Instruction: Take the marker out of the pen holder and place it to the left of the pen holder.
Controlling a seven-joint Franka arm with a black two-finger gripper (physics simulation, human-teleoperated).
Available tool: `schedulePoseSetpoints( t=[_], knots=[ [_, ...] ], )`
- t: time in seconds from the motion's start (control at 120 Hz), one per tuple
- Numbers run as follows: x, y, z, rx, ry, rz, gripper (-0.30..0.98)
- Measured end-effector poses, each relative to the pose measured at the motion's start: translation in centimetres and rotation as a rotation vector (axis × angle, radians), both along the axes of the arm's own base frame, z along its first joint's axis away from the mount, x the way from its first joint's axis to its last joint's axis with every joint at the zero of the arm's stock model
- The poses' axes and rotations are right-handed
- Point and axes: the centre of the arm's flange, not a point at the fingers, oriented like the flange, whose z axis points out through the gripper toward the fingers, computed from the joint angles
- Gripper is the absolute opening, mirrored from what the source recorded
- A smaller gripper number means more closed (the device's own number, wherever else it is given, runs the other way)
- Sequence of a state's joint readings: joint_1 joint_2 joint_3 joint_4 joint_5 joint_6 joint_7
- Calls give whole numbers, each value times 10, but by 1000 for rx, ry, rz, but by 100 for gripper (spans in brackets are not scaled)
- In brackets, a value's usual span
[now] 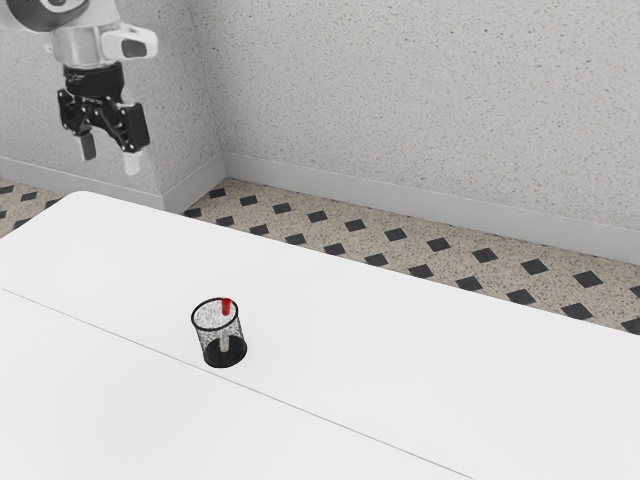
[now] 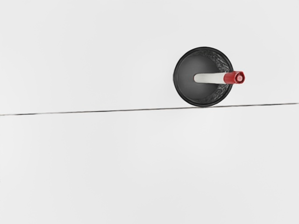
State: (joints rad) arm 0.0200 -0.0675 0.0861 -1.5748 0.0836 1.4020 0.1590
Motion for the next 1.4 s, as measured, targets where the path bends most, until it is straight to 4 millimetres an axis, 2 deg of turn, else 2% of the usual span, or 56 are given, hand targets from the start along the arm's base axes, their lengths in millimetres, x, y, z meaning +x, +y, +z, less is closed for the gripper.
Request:
schedulePoseSetpoints(
  t=[0.1,0.133,0.2,0.275,0.333,0.425,0.575,0.675,0.833,0.958,1.142,1.267,1.4],
  knots=[
    [6,-6,-3,2,-29,-23,69],
    [12,-9,-9,2,-27,-30,69],
    [41,-11,-44,-3,17,-38,69],
    [82,-14,-101,-5,86,-45,69],
    [101,-18,-133,-8,95,-53,69],
    [108,-27,-177,-15,101,-71,69],
    [116,-33,-218,-12,60,-90,69],
    [106,-35,-245,-17,46,-95,69],
    [86,-52,-265,-23,5,-117,69],
    [74,-57,-267,-25,-29,-118,69],
    [70,-71,-277,-30,-49,-124,69],
    [72,-74,-282,-32,-63,-117,69],
    [63,-76,-290,-35,-53,-111,69]
  ],
)
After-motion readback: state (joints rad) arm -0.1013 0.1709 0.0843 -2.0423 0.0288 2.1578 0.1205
